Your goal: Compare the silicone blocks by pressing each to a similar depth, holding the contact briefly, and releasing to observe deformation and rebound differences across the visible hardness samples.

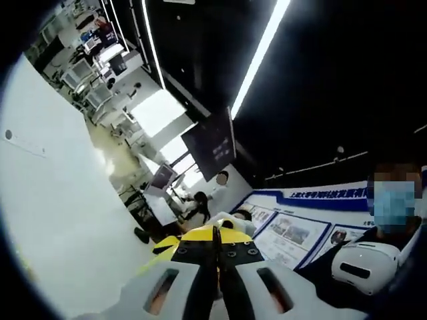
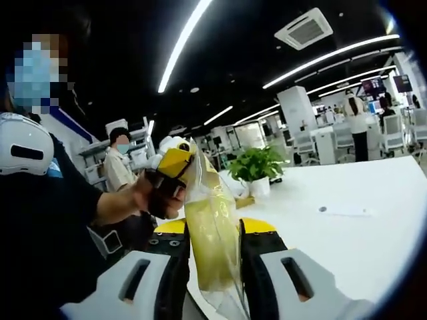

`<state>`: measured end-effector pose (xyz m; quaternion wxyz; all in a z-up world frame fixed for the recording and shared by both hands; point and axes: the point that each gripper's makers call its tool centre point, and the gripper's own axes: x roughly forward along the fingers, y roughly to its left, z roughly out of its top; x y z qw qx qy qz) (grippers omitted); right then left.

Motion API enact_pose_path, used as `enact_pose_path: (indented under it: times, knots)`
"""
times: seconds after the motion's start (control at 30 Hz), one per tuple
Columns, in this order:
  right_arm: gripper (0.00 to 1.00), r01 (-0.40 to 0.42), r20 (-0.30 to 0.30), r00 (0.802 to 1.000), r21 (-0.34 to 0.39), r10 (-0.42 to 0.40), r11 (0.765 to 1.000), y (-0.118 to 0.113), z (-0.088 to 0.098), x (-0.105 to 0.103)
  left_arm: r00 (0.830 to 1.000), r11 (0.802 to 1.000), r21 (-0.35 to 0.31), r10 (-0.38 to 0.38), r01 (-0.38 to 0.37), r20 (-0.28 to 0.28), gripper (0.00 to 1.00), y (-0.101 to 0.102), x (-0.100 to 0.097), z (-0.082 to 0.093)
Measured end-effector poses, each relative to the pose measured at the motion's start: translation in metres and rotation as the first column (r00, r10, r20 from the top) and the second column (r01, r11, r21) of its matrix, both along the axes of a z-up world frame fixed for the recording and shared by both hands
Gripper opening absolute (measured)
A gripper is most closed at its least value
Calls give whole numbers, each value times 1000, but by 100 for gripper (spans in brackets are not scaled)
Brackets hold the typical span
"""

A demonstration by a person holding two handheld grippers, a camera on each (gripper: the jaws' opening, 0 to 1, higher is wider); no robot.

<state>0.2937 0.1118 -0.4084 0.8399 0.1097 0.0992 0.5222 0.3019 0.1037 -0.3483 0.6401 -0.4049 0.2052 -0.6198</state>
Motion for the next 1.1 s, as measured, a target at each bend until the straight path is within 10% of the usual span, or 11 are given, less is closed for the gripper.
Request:
enact_pose_path:
  times: [0.8, 1.1]
  knots:
    - [47, 201, 81, 978, -102, -193, 974, -47, -16, 8, 982, 998, -48, 23, -33, -190, 0, 1, 24, -29]
    - [60, 306, 105, 943, 109, -317, 946, -78, 6, -11, 968, 998, -28, 51, -60, -247, 0, -6, 41, -54]
